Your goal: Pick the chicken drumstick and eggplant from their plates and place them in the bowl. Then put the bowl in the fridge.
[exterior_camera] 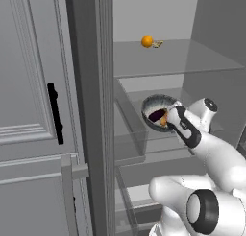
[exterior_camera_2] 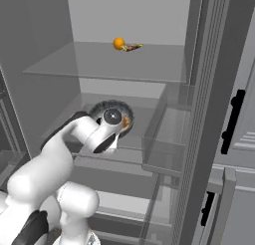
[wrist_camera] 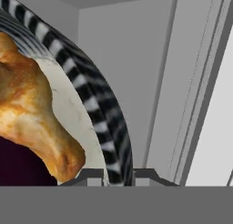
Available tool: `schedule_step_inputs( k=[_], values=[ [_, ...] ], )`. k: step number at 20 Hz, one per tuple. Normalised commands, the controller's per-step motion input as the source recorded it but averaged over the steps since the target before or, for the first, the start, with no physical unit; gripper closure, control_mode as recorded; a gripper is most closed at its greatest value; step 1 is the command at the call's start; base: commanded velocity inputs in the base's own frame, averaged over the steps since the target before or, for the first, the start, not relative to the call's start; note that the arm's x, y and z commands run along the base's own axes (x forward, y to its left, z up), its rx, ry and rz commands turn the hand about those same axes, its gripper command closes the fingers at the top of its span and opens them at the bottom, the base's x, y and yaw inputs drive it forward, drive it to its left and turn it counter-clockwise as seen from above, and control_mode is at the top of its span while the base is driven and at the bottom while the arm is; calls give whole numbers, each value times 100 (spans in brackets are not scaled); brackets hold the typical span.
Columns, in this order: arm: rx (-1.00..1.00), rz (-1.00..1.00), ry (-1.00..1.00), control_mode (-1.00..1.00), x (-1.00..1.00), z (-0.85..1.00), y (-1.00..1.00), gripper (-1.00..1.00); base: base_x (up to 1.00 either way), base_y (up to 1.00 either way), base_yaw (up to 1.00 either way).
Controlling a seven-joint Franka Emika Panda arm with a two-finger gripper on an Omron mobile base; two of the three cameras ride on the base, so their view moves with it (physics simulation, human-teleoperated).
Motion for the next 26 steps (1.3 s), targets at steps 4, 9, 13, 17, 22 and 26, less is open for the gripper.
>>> schedule_step_inputs(
  k=[4,9,13,17,22,26],
  values=[
    [0,1,0,-100,42,-19,-8,100,0,0,0],
    [0,0,0,-100,37,-23,0,100,0,0,0],
    [0,0,-9,-100,34,0,0,-100,0,0,0],
    [0,0,-18,-100,0,1,0,-100,0,0,0],
    [-2,0,-38,-100,-1,19,14,-100,0,0,0],
    [-7,0,-21,-100,-24,46,25,-100,0,0,0]
  ],
)
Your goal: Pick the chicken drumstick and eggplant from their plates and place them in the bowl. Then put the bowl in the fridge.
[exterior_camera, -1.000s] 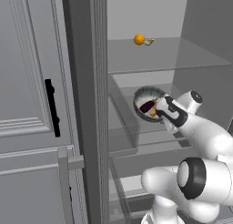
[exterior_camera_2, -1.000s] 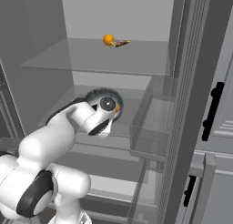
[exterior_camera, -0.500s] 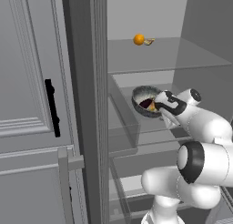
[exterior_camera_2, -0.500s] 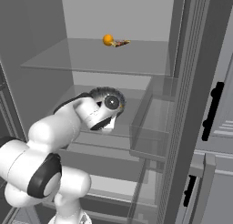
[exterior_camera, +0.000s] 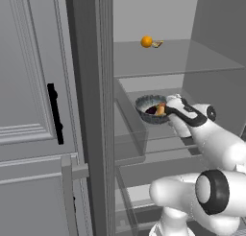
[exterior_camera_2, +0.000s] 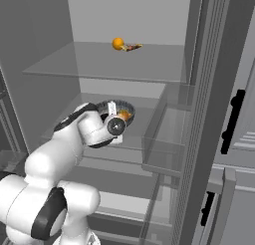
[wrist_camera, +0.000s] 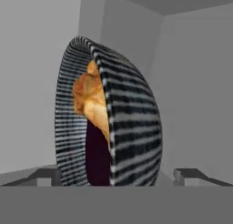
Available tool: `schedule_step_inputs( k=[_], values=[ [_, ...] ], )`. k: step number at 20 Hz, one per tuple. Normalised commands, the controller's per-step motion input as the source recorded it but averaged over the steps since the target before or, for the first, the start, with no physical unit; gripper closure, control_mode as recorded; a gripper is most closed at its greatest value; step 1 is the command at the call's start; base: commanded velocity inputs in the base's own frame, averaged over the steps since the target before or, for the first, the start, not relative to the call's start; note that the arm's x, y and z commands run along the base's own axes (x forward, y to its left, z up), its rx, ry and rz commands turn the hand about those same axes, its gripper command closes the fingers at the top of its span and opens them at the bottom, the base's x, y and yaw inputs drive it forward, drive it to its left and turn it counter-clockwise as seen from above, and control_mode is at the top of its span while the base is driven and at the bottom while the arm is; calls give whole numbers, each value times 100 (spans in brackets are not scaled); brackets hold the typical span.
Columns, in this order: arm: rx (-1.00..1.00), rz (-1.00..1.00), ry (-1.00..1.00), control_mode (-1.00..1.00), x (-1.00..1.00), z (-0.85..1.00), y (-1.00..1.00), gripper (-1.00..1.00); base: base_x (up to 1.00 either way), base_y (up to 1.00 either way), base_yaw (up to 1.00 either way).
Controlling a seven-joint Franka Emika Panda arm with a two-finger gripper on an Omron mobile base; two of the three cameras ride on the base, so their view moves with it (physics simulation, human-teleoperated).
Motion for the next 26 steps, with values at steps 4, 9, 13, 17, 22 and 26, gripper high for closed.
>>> schedule_step_inputs(
  k=[4,9,13,17,22,26],
  values=[
    [-3,0,-1,-100,-73,85,0,-100,0,0,0],
    [0,0,3,-100,-86,100,0,-100,0,0,0],
    [0,3,21,-100,-83,100,0,-100,0,0,0],
    [0,3,37,-100,-91,75,-1,-100,0,0,0],
    [-3,3,31,-100,-99,52,0,-100,0,0,0],
    [-13,8,13,-100,-100,2,0,-100,0,0,0]
  ],
)
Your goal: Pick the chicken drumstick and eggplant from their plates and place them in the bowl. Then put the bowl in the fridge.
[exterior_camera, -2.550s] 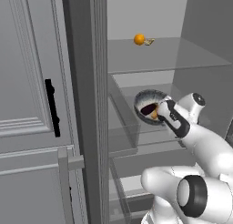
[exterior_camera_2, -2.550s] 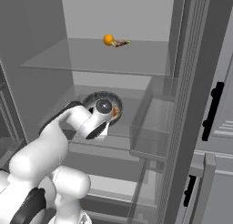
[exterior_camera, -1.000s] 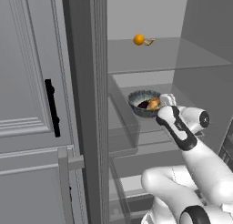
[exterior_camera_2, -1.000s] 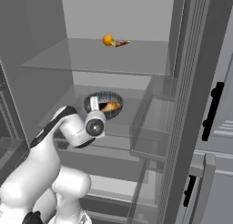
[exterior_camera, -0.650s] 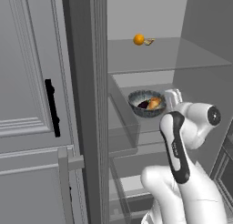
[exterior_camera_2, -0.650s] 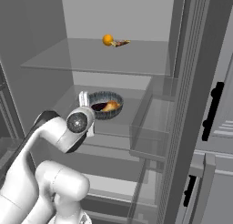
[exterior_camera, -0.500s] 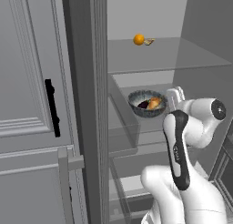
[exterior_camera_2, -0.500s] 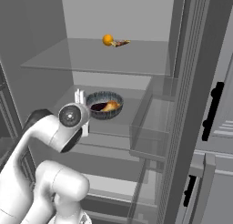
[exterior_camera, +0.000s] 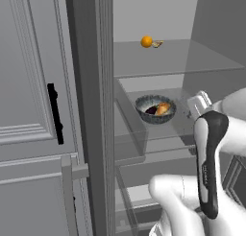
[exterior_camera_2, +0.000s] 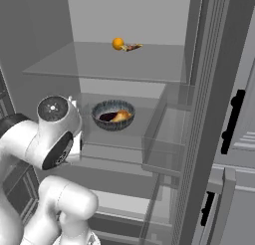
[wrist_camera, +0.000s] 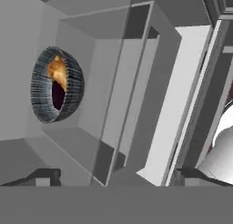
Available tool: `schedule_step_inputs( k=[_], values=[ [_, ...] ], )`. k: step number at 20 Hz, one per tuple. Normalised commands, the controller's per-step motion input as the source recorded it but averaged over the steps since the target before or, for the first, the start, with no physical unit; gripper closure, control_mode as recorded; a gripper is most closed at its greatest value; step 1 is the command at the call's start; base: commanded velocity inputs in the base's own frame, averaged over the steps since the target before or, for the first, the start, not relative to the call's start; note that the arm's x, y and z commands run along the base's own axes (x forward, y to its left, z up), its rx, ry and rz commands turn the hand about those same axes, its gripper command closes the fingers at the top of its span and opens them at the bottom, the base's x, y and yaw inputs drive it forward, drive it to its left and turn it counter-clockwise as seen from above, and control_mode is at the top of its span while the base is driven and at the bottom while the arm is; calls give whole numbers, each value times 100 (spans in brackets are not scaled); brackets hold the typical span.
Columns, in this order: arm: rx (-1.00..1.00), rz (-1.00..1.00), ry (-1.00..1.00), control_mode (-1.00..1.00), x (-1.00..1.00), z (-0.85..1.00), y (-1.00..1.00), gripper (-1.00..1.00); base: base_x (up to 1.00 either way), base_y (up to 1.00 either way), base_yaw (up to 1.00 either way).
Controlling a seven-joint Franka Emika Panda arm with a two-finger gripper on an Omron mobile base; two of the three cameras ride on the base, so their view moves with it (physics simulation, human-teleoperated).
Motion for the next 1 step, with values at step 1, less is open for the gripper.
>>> schedule_step_inputs(
  k=[1],
  values=[
    [-16,8,8,-100,-84,3,0,-100,0,0,0]
  ],
)
